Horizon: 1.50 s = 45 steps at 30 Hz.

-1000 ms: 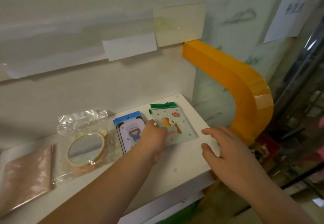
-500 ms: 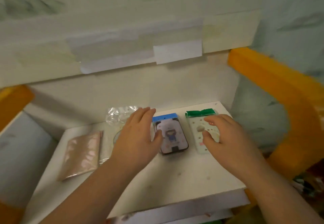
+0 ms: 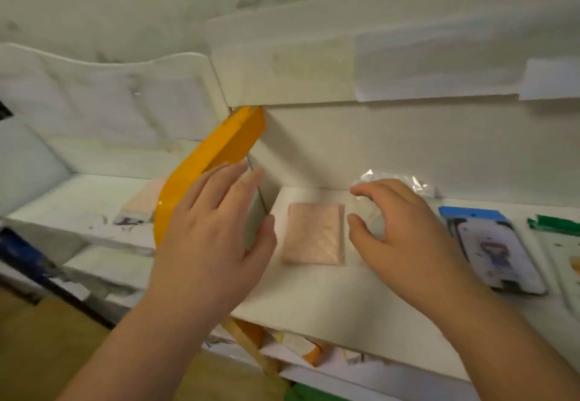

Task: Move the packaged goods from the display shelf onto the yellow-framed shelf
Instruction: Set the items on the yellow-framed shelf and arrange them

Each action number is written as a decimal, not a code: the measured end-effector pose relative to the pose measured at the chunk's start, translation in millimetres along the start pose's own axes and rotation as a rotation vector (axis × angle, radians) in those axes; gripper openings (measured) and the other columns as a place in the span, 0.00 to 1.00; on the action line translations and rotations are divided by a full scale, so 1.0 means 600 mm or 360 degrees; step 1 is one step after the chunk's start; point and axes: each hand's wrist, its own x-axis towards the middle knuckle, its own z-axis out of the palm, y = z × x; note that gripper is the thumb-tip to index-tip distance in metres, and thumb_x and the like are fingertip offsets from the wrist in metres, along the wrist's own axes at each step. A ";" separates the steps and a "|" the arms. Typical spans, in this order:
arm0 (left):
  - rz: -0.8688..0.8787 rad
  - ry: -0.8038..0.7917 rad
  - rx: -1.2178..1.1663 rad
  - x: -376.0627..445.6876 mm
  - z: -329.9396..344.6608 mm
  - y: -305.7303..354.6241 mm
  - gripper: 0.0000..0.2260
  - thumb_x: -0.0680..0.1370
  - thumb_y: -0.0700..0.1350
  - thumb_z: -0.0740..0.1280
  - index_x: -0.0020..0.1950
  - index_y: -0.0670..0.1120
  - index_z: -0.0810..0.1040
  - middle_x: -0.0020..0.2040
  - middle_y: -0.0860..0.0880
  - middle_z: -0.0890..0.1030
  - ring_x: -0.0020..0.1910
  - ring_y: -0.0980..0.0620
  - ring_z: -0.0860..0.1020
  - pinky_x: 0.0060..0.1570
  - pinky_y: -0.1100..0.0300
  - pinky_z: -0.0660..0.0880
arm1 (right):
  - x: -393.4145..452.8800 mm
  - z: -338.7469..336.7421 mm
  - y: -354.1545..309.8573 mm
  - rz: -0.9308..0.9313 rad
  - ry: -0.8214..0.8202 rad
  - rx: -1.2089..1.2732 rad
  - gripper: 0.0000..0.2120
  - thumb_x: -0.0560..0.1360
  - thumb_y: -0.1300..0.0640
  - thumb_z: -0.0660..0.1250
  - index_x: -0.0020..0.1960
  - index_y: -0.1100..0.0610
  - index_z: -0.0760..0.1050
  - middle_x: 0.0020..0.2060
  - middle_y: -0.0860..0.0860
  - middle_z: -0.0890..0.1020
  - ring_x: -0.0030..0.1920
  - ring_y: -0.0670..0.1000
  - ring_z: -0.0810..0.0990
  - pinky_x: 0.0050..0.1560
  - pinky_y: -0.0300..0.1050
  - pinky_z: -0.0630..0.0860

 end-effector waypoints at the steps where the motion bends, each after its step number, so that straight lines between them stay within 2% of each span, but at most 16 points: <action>1: -0.0068 0.0025 -0.0017 -0.009 -0.009 -0.033 0.24 0.76 0.53 0.64 0.71 0.46 0.73 0.69 0.48 0.75 0.70 0.48 0.68 0.70 0.57 0.62 | 0.004 0.018 -0.028 -0.0052 -0.0011 0.0004 0.18 0.76 0.47 0.62 0.64 0.46 0.74 0.60 0.41 0.74 0.60 0.42 0.73 0.61 0.42 0.71; 5: -0.0347 0.0072 -0.0085 -0.052 -0.044 -0.171 0.22 0.80 0.53 0.62 0.73 0.50 0.70 0.71 0.51 0.72 0.71 0.51 0.66 0.69 0.54 0.63 | 0.013 0.083 -0.147 -0.0223 0.0016 0.0044 0.15 0.77 0.50 0.65 0.63 0.45 0.74 0.56 0.38 0.73 0.56 0.39 0.73 0.57 0.34 0.69; 8: -0.0459 0.0029 -0.0141 -0.088 -0.061 -0.279 0.24 0.78 0.53 0.64 0.74 0.51 0.69 0.72 0.53 0.71 0.72 0.54 0.64 0.68 0.57 0.60 | 0.015 0.138 -0.242 -0.0305 0.0022 0.0099 0.14 0.76 0.49 0.63 0.61 0.43 0.74 0.53 0.35 0.73 0.55 0.37 0.74 0.53 0.30 0.69; 13: -0.0598 -0.0105 -0.0155 -0.147 -0.071 -0.456 0.25 0.79 0.55 0.62 0.76 0.51 0.66 0.74 0.54 0.69 0.73 0.54 0.64 0.71 0.55 0.63 | 0.029 0.260 -0.378 -0.0431 0.0091 0.0201 0.11 0.76 0.53 0.64 0.58 0.47 0.77 0.51 0.40 0.77 0.54 0.41 0.76 0.55 0.38 0.73; 17: -0.0656 -0.0181 -0.0190 -0.183 -0.075 -0.564 0.26 0.80 0.56 0.62 0.77 0.52 0.65 0.74 0.55 0.68 0.74 0.54 0.63 0.71 0.56 0.62 | 0.044 0.362 -0.444 -0.0370 -0.0050 0.0065 0.14 0.78 0.50 0.64 0.63 0.44 0.74 0.56 0.38 0.76 0.57 0.39 0.74 0.58 0.39 0.73; 19: -0.0676 -0.0211 -0.0218 -0.192 -0.072 -0.605 0.26 0.79 0.56 0.62 0.76 0.52 0.65 0.74 0.55 0.68 0.72 0.54 0.65 0.70 0.55 0.65 | 0.051 0.405 -0.458 -0.0316 -0.0148 -0.0014 0.16 0.78 0.48 0.63 0.65 0.43 0.73 0.59 0.37 0.75 0.59 0.38 0.72 0.60 0.38 0.73; 21: -0.0700 -0.0226 -0.0246 -0.195 -0.064 -0.636 0.25 0.79 0.56 0.62 0.76 0.53 0.66 0.74 0.56 0.68 0.71 0.54 0.67 0.69 0.54 0.67 | 0.060 0.442 -0.463 -0.0269 -0.0237 -0.0044 0.18 0.77 0.47 0.62 0.66 0.44 0.73 0.60 0.39 0.76 0.61 0.40 0.72 0.62 0.43 0.74; 23: -0.0698 -0.0241 -0.0260 -0.194 -0.051 -0.659 0.25 0.79 0.56 0.62 0.76 0.53 0.65 0.73 0.56 0.68 0.72 0.55 0.65 0.70 0.54 0.65 | 0.071 0.475 -0.461 -0.0227 -0.0293 -0.0086 0.18 0.77 0.46 0.61 0.67 0.45 0.72 0.62 0.40 0.75 0.62 0.42 0.72 0.63 0.46 0.74; 29: -0.0702 -0.0291 -0.0295 -0.158 -0.004 -0.717 0.25 0.80 0.55 0.62 0.77 0.54 0.64 0.74 0.57 0.67 0.73 0.57 0.62 0.71 0.56 0.64 | 0.121 0.567 -0.439 -0.0157 -0.0401 -0.0153 0.19 0.78 0.48 0.62 0.68 0.47 0.72 0.61 0.42 0.76 0.63 0.44 0.73 0.63 0.43 0.72; 34: -0.0691 -0.0271 -0.0253 -0.096 0.018 -0.774 0.26 0.80 0.54 0.63 0.77 0.54 0.62 0.75 0.57 0.67 0.73 0.58 0.62 0.69 0.60 0.63 | 0.211 0.647 -0.430 -0.0121 -0.0457 -0.0184 0.20 0.78 0.47 0.61 0.69 0.48 0.70 0.62 0.44 0.74 0.62 0.47 0.73 0.57 0.43 0.72; 40: -0.0623 -0.0310 -0.0247 -0.036 0.048 -0.833 0.27 0.80 0.55 0.63 0.78 0.55 0.61 0.75 0.58 0.66 0.73 0.59 0.61 0.68 0.65 0.58 | 0.305 0.751 -0.425 -0.0081 -0.0666 -0.0274 0.23 0.78 0.48 0.62 0.71 0.51 0.68 0.67 0.48 0.72 0.65 0.52 0.72 0.61 0.48 0.72; 43: -0.0629 -0.0325 -0.0290 -0.020 0.066 -0.864 0.26 0.80 0.55 0.62 0.77 0.55 0.63 0.74 0.58 0.66 0.73 0.60 0.61 0.67 0.66 0.58 | 0.338 0.795 -0.424 -0.0079 -0.0798 -0.0469 0.27 0.76 0.45 0.62 0.72 0.52 0.64 0.71 0.52 0.65 0.71 0.56 0.64 0.67 0.50 0.66; 45: -0.0608 -0.0335 -0.0326 -0.009 0.079 -0.886 0.25 0.80 0.55 0.63 0.77 0.55 0.63 0.74 0.59 0.67 0.72 0.61 0.61 0.67 0.66 0.58 | 0.355 0.817 -0.422 -0.0017 -0.0925 -0.0554 0.34 0.75 0.42 0.63 0.76 0.52 0.57 0.77 0.55 0.55 0.78 0.58 0.53 0.73 0.53 0.57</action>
